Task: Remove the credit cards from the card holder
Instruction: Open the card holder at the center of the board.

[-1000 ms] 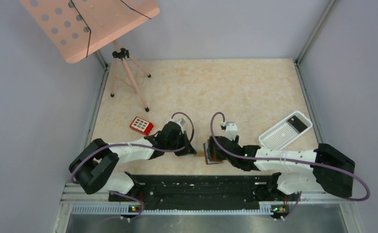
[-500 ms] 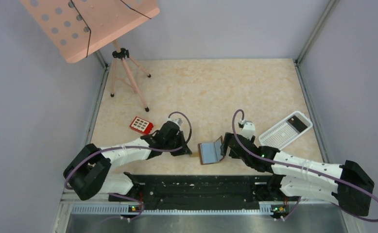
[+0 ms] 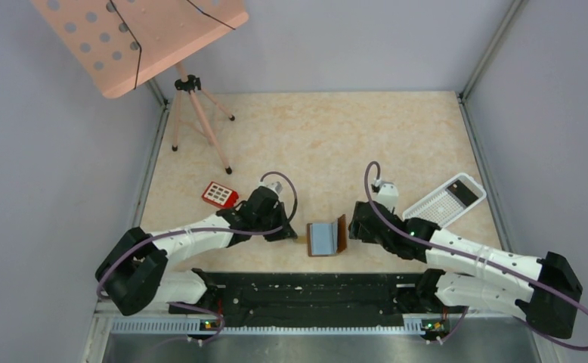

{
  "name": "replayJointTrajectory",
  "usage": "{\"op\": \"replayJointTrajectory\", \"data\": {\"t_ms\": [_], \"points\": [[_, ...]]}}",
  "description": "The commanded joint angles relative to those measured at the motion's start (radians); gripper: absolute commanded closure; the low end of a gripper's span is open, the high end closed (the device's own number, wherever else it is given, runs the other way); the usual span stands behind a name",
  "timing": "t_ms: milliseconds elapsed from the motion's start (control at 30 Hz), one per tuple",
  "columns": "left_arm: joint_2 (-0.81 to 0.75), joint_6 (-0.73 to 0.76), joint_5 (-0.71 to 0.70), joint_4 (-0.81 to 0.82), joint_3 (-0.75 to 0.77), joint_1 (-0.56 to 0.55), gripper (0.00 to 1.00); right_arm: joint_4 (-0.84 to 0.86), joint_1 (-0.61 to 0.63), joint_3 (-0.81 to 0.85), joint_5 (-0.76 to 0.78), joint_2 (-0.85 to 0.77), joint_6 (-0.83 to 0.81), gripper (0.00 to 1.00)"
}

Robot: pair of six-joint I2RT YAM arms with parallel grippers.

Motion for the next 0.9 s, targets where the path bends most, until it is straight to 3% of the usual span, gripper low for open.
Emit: {"op": "replayJointTrajectory", "data": {"t_ms": [0,233,367,433,500,867], "points": [[-0.051,-0.035,0.042,0.049,0.012,0.006,1.00,0.020,-0.010,0.121,-0.098,-0.003,-0.044,0.48],[-0.094,-0.065,0.070,0.077,0.002,0.006,1.00,0.283,-0.006,0.135,-0.335,0.008,-0.057,0.56],[-0.097,-0.068,0.081,0.078,0.010,0.006,1.00,0.324,0.007,0.137,-0.344,0.059,-0.043,0.56],[-0.100,-0.074,0.093,0.089,0.009,0.006,1.00,0.316,0.009,0.138,-0.338,0.080,-0.030,0.46],[-0.105,-0.083,0.113,0.109,0.006,0.006,1.00,0.327,0.012,0.134,-0.348,0.083,-0.023,0.44],[-0.156,-0.112,0.141,0.181,-0.001,0.006,1.00,0.419,0.025,0.093,-0.391,0.090,0.012,0.55]]}}
